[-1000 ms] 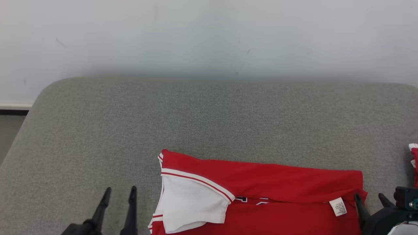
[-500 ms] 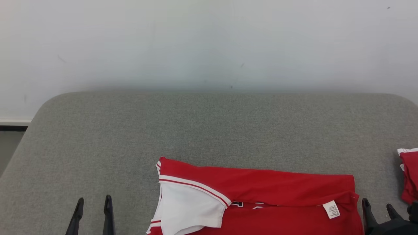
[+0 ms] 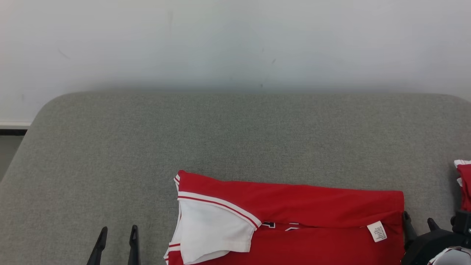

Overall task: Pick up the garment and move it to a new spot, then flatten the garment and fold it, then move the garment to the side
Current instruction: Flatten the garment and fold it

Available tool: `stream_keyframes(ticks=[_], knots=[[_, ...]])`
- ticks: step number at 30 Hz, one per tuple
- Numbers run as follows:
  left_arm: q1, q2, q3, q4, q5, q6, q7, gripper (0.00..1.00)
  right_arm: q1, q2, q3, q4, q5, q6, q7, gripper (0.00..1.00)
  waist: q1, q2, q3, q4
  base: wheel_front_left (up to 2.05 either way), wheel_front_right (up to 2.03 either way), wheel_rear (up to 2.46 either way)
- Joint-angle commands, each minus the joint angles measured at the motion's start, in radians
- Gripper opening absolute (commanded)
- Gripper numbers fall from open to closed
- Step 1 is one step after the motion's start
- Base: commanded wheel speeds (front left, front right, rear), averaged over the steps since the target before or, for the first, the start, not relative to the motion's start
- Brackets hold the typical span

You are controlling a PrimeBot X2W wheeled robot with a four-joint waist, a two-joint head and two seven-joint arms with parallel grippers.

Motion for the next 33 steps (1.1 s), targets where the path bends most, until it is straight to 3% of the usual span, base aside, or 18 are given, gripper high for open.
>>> stream_keyframes(ticks=[1, 17, 18, 19, 20, 33], knots=[[-0.016, -0.003, -0.003, -0.006, 0.011, -0.004, -0.002, 1.0, -0.018, -0.017, 0.001, 0.015, -0.01, 0.0, -0.001, 1.0, 0.0, 0.0, 0.027, 0.012, 0.0, 0.0, 0.0], [-0.067, 0.0, -0.016, -0.01, 0.007, -0.007, -0.003, 1.0, -0.108, -0.048, 0.009, 0.255, -0.044, 0.0, 0.087, 1.0, 0.0, 0.0, 0.112, 0.064, 0.0, 0.0, 0.0], [-0.067, 0.0, -0.015, -0.01, 0.006, -0.007, -0.003, 1.0, -0.111, -0.049, 0.012, 0.262, -0.043, 0.0, 0.09, 0.68, 0.0, 0.0, 0.111, 0.064, 0.0, 0.0, 0.0], [-0.068, 0.0, -0.014, -0.01, 0.005, -0.007, -0.003, 1.0, -0.113, -0.051, 0.015, 0.268, -0.044, 0.0, 0.093, 0.24, 0.0, 0.0, 0.111, 0.064, 0.0, 0.0, 0.0], [-0.069, 0.0, -0.013, -0.01, 0.005, -0.006, -0.003, 1.0, -0.115, -0.051, 0.016, 0.272, -0.044, 0.0, 0.095, 0.0, 0.0, 0.0, 0.111, 0.063, 0.0, 0.0, 0.0], [-0.056, -0.007, -0.009, 0.0, -0.005, -0.006, -0.003, 1.0, -0.173, -0.09, -0.122, 0.2, -0.149, -0.002, 0.041, 0.0, 0.0, 0.0, 0.084, 0.017, 0.0, 0.0, 0.0]])
